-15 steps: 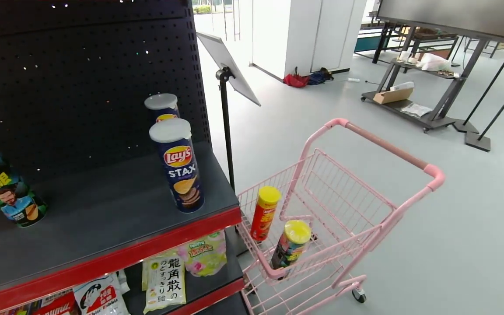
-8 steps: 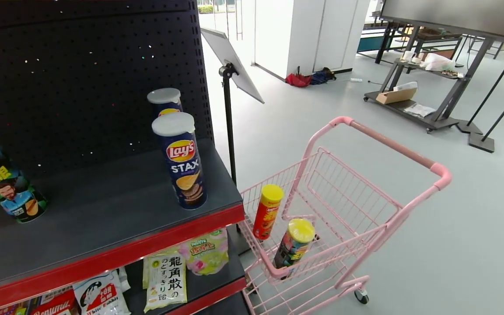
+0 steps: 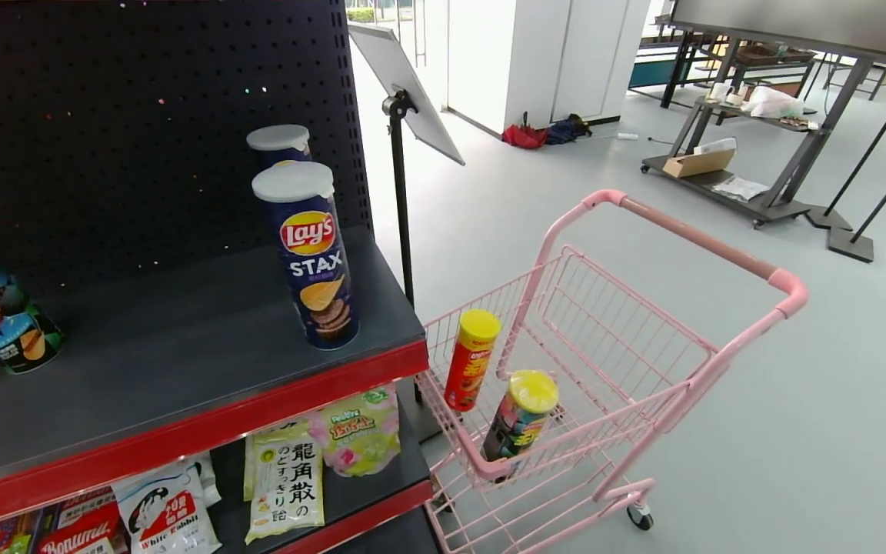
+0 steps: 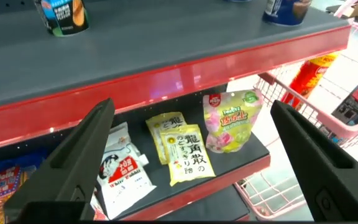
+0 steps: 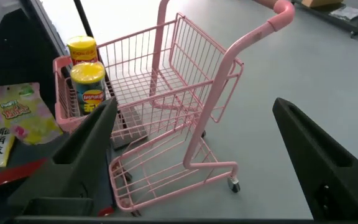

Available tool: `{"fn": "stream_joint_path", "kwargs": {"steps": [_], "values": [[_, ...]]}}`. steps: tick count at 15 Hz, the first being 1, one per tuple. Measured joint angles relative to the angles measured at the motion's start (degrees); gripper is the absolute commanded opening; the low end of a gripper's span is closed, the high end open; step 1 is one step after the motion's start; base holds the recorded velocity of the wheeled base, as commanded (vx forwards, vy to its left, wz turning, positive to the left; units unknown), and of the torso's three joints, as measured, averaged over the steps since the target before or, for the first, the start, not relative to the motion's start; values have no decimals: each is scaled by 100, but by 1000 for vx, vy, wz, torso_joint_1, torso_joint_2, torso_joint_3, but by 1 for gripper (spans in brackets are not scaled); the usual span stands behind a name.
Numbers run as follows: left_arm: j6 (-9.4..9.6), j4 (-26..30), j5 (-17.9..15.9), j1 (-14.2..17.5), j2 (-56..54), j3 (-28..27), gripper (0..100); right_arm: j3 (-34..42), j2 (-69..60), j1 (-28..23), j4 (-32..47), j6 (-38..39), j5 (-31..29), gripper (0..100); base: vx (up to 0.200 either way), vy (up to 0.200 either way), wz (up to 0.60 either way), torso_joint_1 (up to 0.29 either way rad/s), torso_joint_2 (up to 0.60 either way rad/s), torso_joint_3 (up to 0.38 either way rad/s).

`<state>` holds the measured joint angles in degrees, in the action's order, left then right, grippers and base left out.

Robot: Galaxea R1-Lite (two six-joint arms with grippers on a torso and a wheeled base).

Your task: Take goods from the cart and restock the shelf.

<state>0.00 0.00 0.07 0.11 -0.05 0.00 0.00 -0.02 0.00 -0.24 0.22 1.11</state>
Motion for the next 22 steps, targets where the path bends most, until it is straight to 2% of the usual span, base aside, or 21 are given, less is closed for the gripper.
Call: {"fn": "stream_joint_path", "kwargs": {"steps": [11,15,17,19,20,22], "values": [[2,10,-5,5,0,0,100,0,0,0,6,-17,6,100,0,0,0,-159,441,280],[5,0,-7,2,0,0,100,-29,160,-35,-2,-112,0,100,0,0,0,-32,101,73],[7,0,-7,2,0,0,100,-603,667,-90,-16,155,22,100,0,0,0,0,0,0],[7,0,-7,7,0,0,100,-1821,1647,-52,-68,423,190,100,0,0,0,0,0,0],[10,0,-7,5,0,0,100,-2516,2419,63,-137,478,345,100,0,0,0,0,0,0],[10,0,-7,5,0,0,100,-3187,3747,352,-624,561,672,100,0,0,0,0,0,0]]}}
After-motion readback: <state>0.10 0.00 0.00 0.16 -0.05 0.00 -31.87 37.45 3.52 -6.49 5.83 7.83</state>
